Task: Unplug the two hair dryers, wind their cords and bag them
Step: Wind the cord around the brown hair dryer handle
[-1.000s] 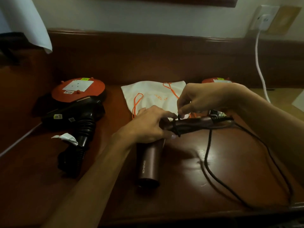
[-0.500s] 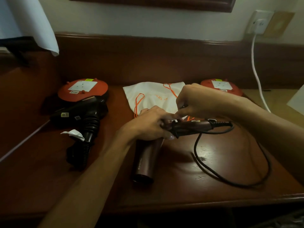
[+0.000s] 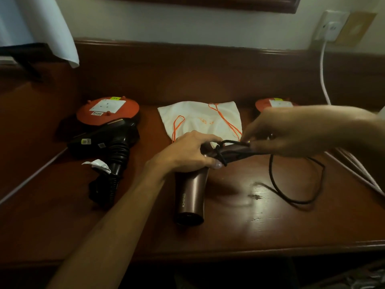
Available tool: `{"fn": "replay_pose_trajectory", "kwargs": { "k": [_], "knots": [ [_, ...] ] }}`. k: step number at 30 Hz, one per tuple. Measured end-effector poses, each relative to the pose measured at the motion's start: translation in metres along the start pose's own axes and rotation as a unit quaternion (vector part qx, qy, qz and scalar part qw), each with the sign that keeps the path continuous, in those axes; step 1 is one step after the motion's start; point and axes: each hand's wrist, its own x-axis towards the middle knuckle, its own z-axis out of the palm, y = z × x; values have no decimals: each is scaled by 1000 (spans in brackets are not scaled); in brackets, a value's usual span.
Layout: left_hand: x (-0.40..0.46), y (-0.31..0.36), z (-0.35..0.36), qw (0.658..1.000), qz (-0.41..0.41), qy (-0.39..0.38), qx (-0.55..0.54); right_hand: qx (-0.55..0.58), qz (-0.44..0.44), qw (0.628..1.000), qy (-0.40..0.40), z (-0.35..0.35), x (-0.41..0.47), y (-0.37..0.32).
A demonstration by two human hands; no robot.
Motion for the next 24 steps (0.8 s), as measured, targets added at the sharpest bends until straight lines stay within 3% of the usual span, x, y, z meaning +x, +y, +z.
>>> {"fn": "replay_pose_trajectory", "kwargs": {
  "k": [5,13,17,20,24],
  "knots": [
    [-8,-2,3,998,20,37,-36,60,-34,997,-46,38,-13,-19],
    [-9,-4,1,993,12,23,-115,225,-91,970,27,92,-4,5],
    [-15,-9,1,985,22,44,-168,294,-39,951,90,119,3,29],
    [-21,-9,2,982,30,45,-181,259,30,960,105,136,20,40],
    [-27,-10,3,986,40,50,-151,267,46,950,155,138,46,50]
  ]
}}
